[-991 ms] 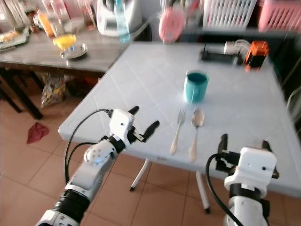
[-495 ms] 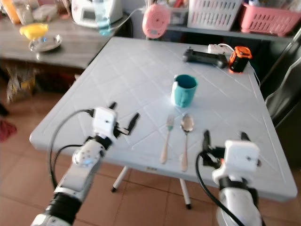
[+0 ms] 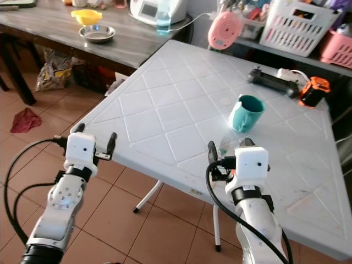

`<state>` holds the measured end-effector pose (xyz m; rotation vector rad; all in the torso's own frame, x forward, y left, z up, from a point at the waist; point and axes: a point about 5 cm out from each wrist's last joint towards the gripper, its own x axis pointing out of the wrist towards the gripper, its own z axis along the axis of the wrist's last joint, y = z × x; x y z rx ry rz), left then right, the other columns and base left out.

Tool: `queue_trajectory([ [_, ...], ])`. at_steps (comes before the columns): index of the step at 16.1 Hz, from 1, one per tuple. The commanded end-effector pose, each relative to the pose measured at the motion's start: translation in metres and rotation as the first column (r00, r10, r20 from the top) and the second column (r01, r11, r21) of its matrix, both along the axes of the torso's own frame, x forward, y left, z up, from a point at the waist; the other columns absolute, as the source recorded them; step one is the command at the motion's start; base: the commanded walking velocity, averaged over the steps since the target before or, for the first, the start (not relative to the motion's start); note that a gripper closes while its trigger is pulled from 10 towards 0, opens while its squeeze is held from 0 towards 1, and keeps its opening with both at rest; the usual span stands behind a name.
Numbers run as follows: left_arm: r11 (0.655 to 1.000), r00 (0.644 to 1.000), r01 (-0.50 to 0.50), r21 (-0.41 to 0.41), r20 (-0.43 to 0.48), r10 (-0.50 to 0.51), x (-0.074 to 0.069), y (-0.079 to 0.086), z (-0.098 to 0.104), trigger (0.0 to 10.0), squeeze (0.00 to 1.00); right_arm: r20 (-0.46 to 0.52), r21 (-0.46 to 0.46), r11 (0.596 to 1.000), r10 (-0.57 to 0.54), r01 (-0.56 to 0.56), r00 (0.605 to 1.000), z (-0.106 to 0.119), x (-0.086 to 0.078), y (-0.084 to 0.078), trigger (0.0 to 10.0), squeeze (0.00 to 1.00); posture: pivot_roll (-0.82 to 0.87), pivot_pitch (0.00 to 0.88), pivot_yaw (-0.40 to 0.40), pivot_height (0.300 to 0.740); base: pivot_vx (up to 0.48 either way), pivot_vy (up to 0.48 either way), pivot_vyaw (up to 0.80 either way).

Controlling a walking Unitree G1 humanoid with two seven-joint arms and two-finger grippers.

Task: Setting the table

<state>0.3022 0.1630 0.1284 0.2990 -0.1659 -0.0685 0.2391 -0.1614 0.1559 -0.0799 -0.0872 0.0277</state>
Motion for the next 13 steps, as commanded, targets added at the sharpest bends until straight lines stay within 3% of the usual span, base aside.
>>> queue_trajectory([
  [1,1.0,1.0,-0.003,0.028,-0.001,0.003,-0.002,0.0,0.001,10.0,0.0,0.006,-0.005,1.0,-0.031,0.031,1.0,0.0,-0.001,-0.005,10.0,0.0,0.13,0.139,-0.117,0.74,0.0,0.0,0.0],
  [6,0.987,0.995,0.088,0.133,-0.061,-0.08,-0.016,0.012,0.004,10.0,0.0,0.003,-0.021,0.966,-0.256,0.256,0.967,-0.008,-0.025,-0.026,10.0,0.0,0.12,0.147,-0.075,0.74,0.0,0.0,0.0],
  [8,0.986,0.994,0.08,0.144,-0.087,-0.068,-0.024,0.019,-0.001,10.0,0.0,-0.008,-0.02,0.96,-0.279,0.279,0.96,-0.011,-0.031,-0.028,10.0,0.0,0.11,0.156,-0.056,0.74,0.0,0.0,0.0],
  [10,0.99,0.992,0.01,0.144,-0.125,0.008,-0.036,0.032,-0.009,10.0,0.0,-0.007,-0.02,0.955,-0.295,0.295,0.956,-0.011,-0.034,-0.031,10.0,0.0,0.12,0.155,-0.057,0.74,0.0,0.0,0.0],
  [13,0.99,0.983,-0.054,0.129,-0.166,0.075,-0.051,0.04,-0.018,10.0,0.0,0.001,-0.025,0.967,-0.254,0.254,0.967,-0.009,-0.025,-0.029,10.0,0.0,0.15,0.157,-0.088,0.74,0.0,0.0,0.0],
])
